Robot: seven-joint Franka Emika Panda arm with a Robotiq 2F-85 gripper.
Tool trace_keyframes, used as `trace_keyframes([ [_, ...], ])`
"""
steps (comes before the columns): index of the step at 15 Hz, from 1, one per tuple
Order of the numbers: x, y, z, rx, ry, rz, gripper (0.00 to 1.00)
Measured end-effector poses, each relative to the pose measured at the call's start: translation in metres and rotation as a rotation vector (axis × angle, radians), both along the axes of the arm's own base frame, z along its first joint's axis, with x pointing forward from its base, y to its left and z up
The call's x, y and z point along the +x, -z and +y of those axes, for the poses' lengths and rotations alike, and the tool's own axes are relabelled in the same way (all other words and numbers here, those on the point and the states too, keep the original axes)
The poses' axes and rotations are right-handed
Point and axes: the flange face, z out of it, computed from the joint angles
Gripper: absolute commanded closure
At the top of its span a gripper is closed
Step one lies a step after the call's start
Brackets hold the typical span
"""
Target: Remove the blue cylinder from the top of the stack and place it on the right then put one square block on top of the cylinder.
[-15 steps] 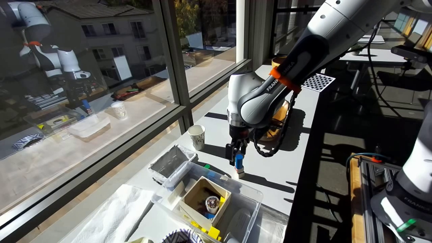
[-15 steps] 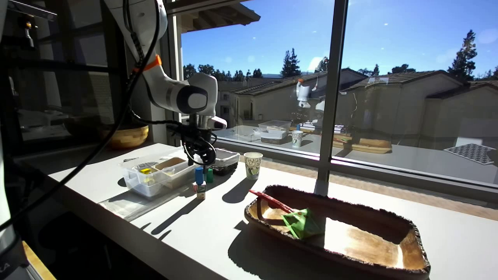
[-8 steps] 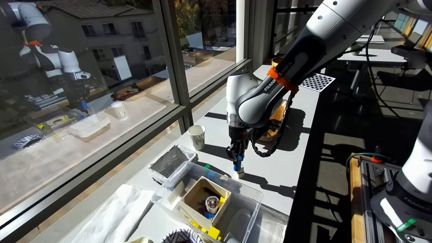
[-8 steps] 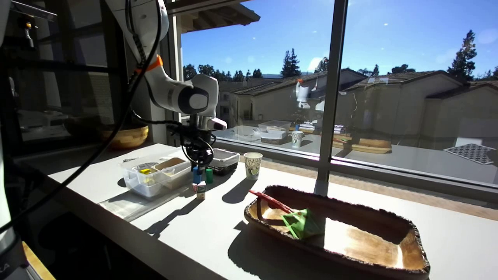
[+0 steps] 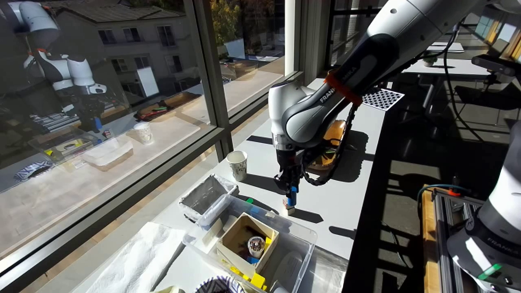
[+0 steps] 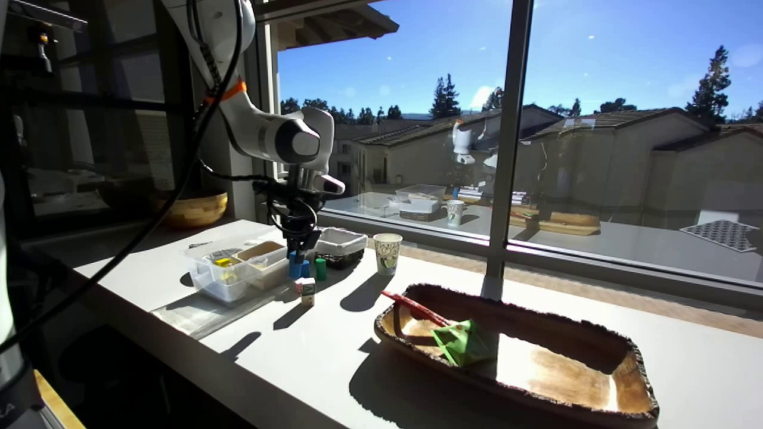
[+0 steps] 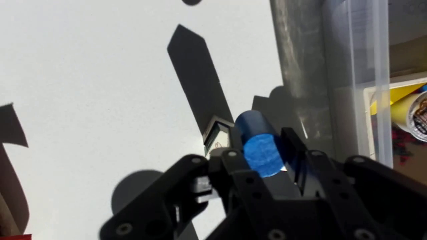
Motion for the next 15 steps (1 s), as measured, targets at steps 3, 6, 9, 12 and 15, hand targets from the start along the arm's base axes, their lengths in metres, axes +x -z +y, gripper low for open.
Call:
trace_keyframes([
  [3,-0.005,-0.033,0.007,-0.078,0.048,0.08,0.92],
  [6,-0.005,-0.064,0.0,-0.145,0.067,0.131,0.92],
  [9,0.005,-0.075,-0.021,-0.172,0.079,0.129,0.92],
  [12,0.017,-0.07,-0.042,-0.167,0.088,0.096,0.92],
  [15,0.029,-0.055,-0.054,-0.154,0.077,0.043,0.92],
])
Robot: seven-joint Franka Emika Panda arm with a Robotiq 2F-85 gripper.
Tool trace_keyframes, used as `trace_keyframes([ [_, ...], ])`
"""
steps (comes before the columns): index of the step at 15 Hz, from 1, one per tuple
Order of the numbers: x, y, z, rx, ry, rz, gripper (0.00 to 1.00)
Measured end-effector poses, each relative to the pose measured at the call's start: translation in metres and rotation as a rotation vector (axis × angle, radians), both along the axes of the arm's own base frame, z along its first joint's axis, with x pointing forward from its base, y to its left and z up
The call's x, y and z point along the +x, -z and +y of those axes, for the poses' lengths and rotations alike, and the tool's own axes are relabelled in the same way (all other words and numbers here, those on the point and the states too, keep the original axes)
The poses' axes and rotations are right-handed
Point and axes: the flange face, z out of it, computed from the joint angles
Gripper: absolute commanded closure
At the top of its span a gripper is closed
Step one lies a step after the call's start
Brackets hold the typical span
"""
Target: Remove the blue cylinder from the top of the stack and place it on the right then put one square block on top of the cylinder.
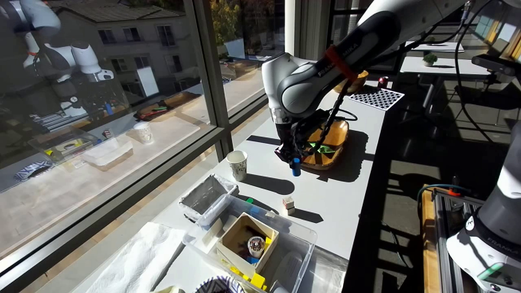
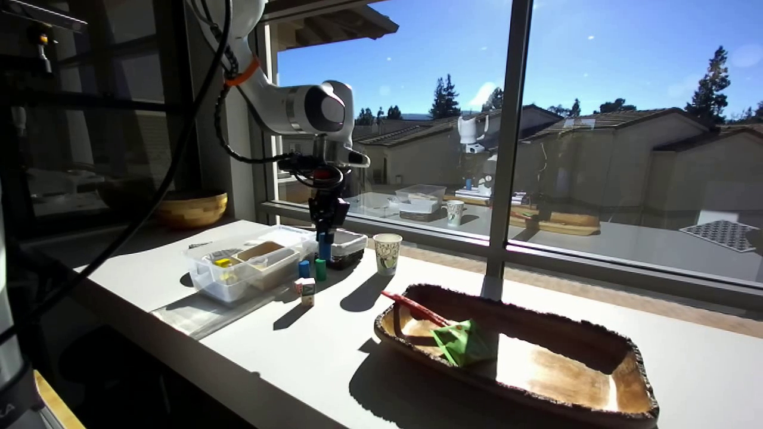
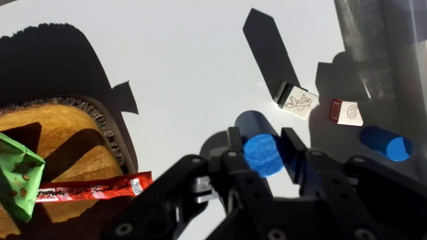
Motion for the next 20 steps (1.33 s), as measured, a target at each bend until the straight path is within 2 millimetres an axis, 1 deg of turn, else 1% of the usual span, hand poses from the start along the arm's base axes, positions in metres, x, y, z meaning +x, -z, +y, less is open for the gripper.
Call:
trace_keyframes([
  [3,0.01,0.019,-0.003,0.01,-0.021,-0.042,0.92],
  [9,0.018,0.061,-0.003,0.021,-0.054,0.004,0.92],
  [12,0.025,0.077,-0.007,0.022,-0.048,-0.009,0.92],
  [14,0.032,0.085,-0.01,0.025,-0.062,-0.057,0.92],
  [15,0.035,0.088,-0.011,0.027,-0.077,-0.081,0.67],
  [18,0.036,0.09,-0.012,0.026,-0.079,-0.085,0.67],
  [19,0.036,0.09,-0.012,0.026,-0.08,-0.086,0.92],
  [20,0.036,0.089,-0.012,0.026,-0.08,-0.086,0.92],
])
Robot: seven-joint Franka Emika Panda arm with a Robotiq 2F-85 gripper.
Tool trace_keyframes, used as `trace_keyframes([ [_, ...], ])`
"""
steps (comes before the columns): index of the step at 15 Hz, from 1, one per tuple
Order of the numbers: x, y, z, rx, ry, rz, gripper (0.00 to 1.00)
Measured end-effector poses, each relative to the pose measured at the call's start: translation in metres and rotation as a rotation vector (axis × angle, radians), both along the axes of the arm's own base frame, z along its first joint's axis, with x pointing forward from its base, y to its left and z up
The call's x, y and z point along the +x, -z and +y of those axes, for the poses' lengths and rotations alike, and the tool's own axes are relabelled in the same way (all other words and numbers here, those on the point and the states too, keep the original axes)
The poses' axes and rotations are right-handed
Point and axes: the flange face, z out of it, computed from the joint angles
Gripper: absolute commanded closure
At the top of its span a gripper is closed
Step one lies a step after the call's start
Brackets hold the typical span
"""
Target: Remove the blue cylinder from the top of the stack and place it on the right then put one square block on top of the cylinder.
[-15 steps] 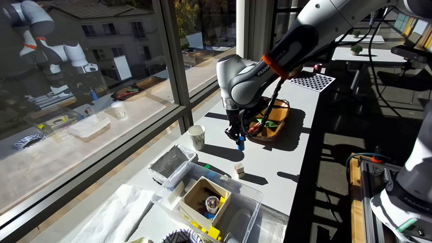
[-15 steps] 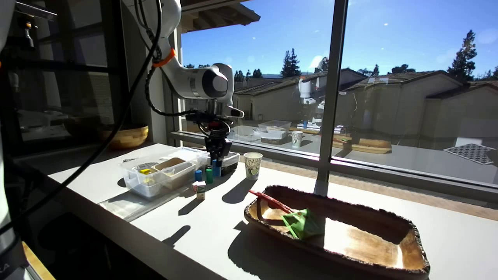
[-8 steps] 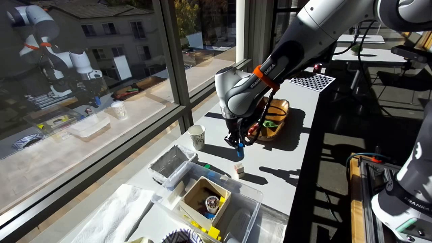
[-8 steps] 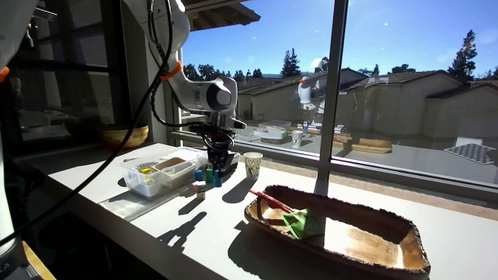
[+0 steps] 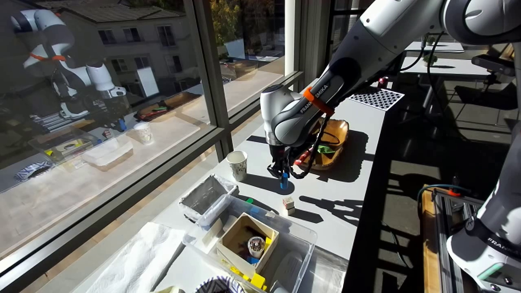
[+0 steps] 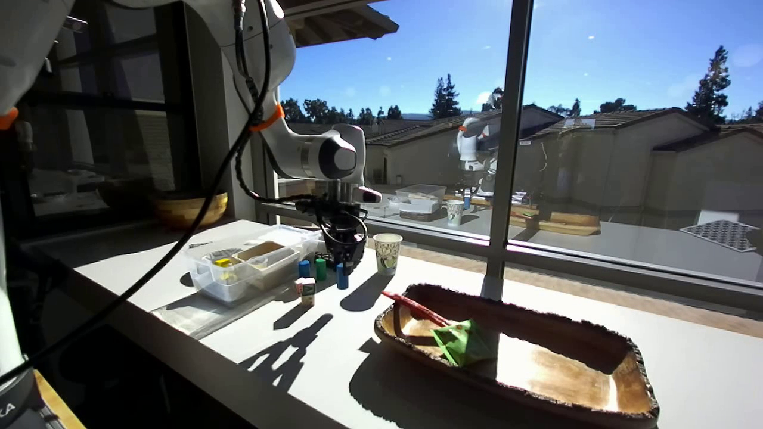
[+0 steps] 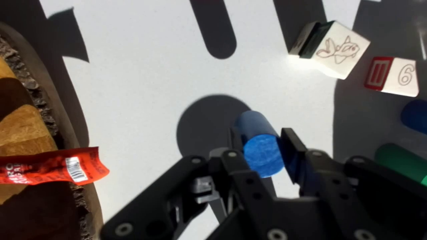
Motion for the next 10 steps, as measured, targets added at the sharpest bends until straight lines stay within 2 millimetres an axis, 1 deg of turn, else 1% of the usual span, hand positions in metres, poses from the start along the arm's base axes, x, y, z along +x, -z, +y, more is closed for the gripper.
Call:
trace_keyframes([
  [4,0.003,0.003,-0.003,-0.005,-0.013,0.002,0.92],
  [6,0.008,0.013,-0.007,-0.003,-0.031,0.005,0.92],
  [10,0.018,0.038,-0.01,-0.001,-0.056,-0.01,0.92],
])
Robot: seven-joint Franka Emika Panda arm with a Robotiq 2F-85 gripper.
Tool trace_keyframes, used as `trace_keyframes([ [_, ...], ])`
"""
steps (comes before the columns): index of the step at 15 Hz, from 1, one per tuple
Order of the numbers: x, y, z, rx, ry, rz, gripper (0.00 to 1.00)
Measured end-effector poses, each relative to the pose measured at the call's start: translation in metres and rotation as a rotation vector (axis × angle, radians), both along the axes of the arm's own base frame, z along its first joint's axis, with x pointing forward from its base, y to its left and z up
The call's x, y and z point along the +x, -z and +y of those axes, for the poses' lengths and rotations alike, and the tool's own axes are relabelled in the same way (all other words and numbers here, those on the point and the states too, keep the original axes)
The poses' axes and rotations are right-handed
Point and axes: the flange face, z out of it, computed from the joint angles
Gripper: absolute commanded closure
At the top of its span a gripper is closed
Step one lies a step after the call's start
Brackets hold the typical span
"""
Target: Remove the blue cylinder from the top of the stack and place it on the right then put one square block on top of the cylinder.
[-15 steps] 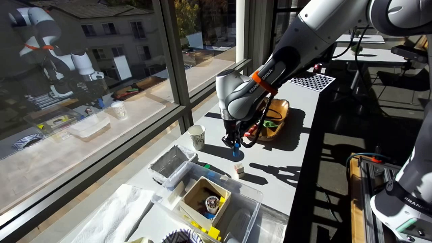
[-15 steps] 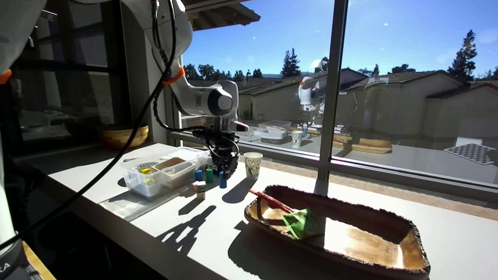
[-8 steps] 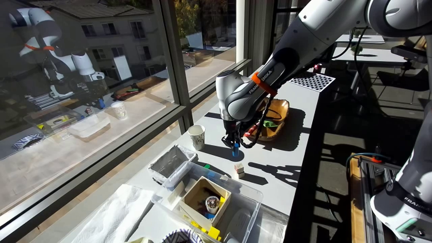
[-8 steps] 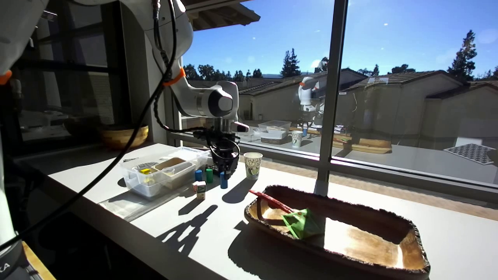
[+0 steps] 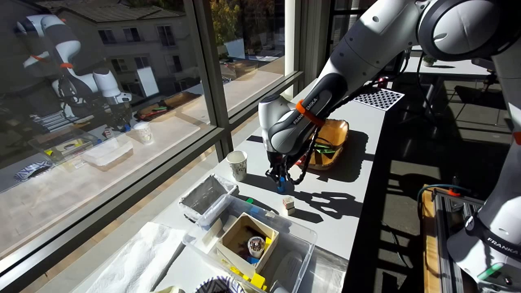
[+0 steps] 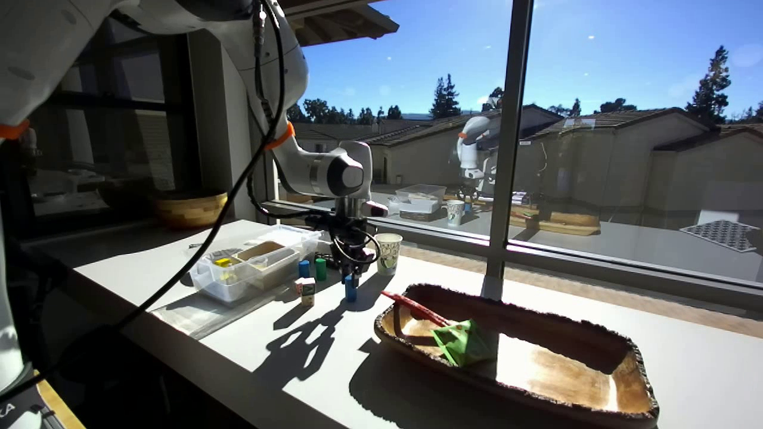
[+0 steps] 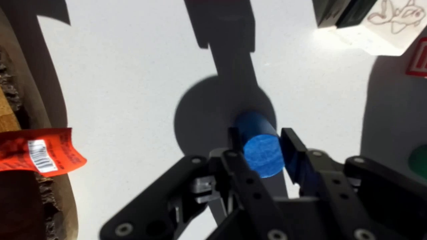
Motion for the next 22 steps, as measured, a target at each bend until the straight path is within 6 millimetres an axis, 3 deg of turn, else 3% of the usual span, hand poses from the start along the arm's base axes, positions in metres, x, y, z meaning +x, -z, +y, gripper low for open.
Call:
trace_keyframes([
  [1,0.003,0.002,0.0,-0.001,-0.003,-0.007,0.92],
  [2,0.006,0.002,0.0,-0.001,-0.004,-0.011,0.42],
  [4,0.01,0.002,0.001,-0.001,-0.007,-0.018,0.36],
  [7,0.013,0.002,0.004,-0.001,-0.011,-0.022,0.12],
  [9,0.013,0.001,0.005,-0.001,-0.01,-0.023,0.0],
  [17,0.01,-0.006,0.027,0.042,0.074,-0.027,0.0],
  [22,-0.014,-0.01,0.052,0.052,0.283,-0.002,0.0],
])
